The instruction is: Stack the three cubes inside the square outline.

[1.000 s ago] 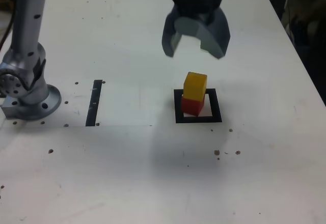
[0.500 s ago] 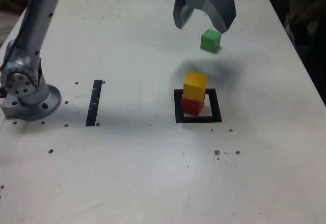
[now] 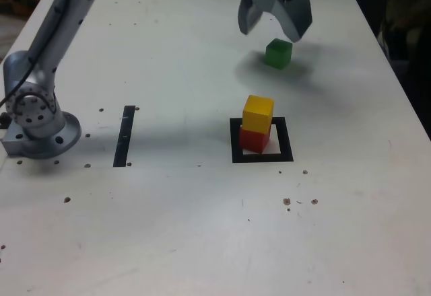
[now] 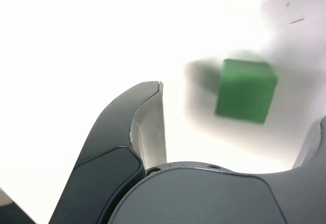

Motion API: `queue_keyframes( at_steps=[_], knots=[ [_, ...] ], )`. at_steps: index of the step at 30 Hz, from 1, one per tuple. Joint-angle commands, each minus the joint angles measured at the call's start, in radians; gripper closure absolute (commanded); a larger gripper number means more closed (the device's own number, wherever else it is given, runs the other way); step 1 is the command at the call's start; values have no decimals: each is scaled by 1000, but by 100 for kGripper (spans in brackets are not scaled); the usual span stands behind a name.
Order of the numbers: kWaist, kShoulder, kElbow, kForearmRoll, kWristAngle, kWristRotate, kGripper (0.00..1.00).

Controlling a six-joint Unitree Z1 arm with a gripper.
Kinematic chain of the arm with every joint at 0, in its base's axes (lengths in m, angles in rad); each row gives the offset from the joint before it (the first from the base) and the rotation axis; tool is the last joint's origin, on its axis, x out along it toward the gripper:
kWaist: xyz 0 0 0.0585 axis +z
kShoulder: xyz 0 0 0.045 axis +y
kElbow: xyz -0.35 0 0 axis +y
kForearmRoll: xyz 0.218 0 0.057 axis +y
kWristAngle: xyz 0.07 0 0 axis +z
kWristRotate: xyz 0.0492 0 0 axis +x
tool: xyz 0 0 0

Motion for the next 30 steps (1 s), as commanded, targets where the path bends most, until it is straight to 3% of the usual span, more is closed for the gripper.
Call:
queue_keyframes(
  at_steps=[1,8,19,26,30],
  knots=[
    [-3,19,1,-11,-4,2,1],
    [-7,56,12,-20,-12,4,6],
    [-16,77,2,-25,-17,-2,24],
    [-17,73,5,-47,-29,-20,52],
    [-18,84,-1,-52,-39,-21,62]
  ],
)
